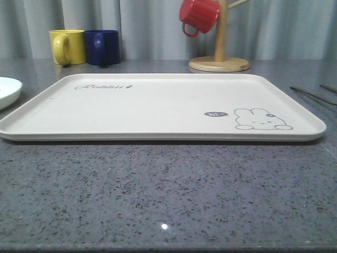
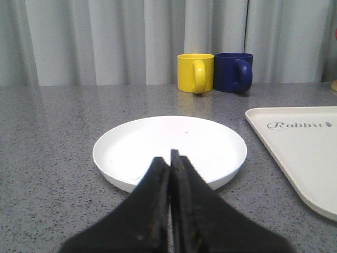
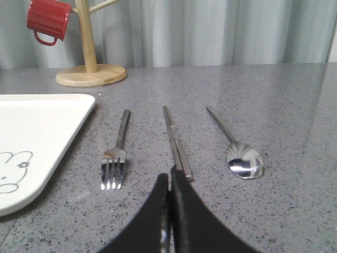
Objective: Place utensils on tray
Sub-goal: 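Lower the left gripper toward the rim of the white plate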
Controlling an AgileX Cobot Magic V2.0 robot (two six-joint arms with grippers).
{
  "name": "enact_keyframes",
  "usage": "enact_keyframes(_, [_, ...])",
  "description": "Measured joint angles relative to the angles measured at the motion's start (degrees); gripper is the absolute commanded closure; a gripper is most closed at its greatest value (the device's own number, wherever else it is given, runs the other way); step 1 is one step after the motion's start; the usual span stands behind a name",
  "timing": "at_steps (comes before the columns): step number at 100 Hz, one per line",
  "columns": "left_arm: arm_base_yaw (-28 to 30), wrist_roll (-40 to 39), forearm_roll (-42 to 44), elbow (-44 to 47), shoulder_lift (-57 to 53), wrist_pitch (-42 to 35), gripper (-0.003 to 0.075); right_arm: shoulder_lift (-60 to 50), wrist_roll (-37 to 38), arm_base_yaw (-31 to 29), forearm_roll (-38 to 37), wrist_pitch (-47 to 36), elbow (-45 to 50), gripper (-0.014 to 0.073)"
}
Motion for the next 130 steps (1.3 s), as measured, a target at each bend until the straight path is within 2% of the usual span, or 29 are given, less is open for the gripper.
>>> enact_keyframes(33, [0.00, 0.00, 0.00, 0.00, 0.00, 0.00, 0.0739, 0.00, 0.00, 0.00, 0.00, 0.00, 0.00, 0.0655])
enact_keyframes(55, [0.00, 0.00, 0.00, 0.00, 0.00, -4.22, 0.0740, 0.00, 0.00, 0.00, 0.00, 0.00, 0.00, 0.0655])
enact_keyframes(65, [0.00, 0.00, 0.00, -0.72, 0.00, -3.47, 0.0740, 0.00, 0.00, 0.00, 0.00, 0.00, 0.00, 0.0655])
enact_keyframes(82, [0.00, 0.00, 0.35, -9.44, 0.45, 7.52, 0.0740, 0.00, 0.00, 0.00, 0.00, 0.00, 0.00, 0.0655])
enact_keyframes(94, [0.00, 0.00, 1.28, -17.47, 5.55, 15.48, 0.0739, 0.00, 0.00, 0.00, 0.00, 0.00, 0.00, 0.0655])
enact_keyframes(111, [0.00, 0.00, 1.50, -26.58, 19.06, 25.04, 0.0739, 0.00, 0.00, 0.00, 0.00, 0.00, 0.00, 0.0655])
enact_keyframes(122, [0.00, 0.00, 1.52, -31.23, 28.08, 27.83, 0.0734, 0.00, 0.00, 0.00, 0.00, 0.00, 0.00, 0.0655])
enact_keyframes(130, [0.00, 0.00, 1.62, -34.03, 35.08, 28.89, 0.0669, 0.00, 0.00, 0.00, 0.00, 0.00, 0.00, 0.0655])
